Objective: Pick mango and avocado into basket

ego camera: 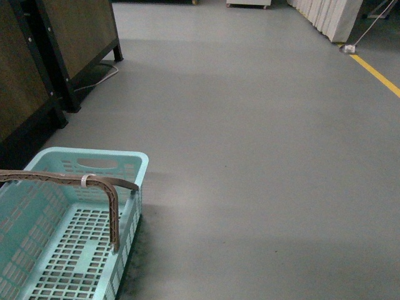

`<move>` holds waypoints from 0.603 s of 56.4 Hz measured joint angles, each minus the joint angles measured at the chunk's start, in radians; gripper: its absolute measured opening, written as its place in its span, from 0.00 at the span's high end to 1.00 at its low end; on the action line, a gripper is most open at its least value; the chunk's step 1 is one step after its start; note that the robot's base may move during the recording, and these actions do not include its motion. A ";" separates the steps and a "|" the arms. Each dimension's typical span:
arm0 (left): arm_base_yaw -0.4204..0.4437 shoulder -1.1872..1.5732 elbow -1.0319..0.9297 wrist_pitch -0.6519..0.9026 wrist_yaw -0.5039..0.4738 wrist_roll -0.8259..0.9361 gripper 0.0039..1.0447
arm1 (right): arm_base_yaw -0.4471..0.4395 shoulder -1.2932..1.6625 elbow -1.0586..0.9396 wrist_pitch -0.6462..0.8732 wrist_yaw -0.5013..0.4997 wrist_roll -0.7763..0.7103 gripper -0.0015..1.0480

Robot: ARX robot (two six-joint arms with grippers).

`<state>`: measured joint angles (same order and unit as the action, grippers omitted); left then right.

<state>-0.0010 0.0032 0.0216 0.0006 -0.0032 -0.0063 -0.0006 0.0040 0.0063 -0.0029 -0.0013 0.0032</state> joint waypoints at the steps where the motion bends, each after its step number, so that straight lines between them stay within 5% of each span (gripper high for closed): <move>1: 0.000 0.000 0.000 0.000 0.000 0.000 0.07 | 0.000 0.000 0.000 0.000 0.000 0.000 0.07; 30: 0.000 0.000 0.000 0.000 0.000 0.000 0.07 | 0.000 0.000 0.000 0.000 0.000 0.000 0.07; 34: -0.046 0.070 0.044 -0.114 -0.146 -0.095 0.07 | 0.000 0.000 0.000 0.000 0.000 0.000 0.07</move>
<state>-0.0471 0.0731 0.0658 -0.1139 -0.1490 -0.1013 -0.0006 0.0040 0.0063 -0.0029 -0.0013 0.0032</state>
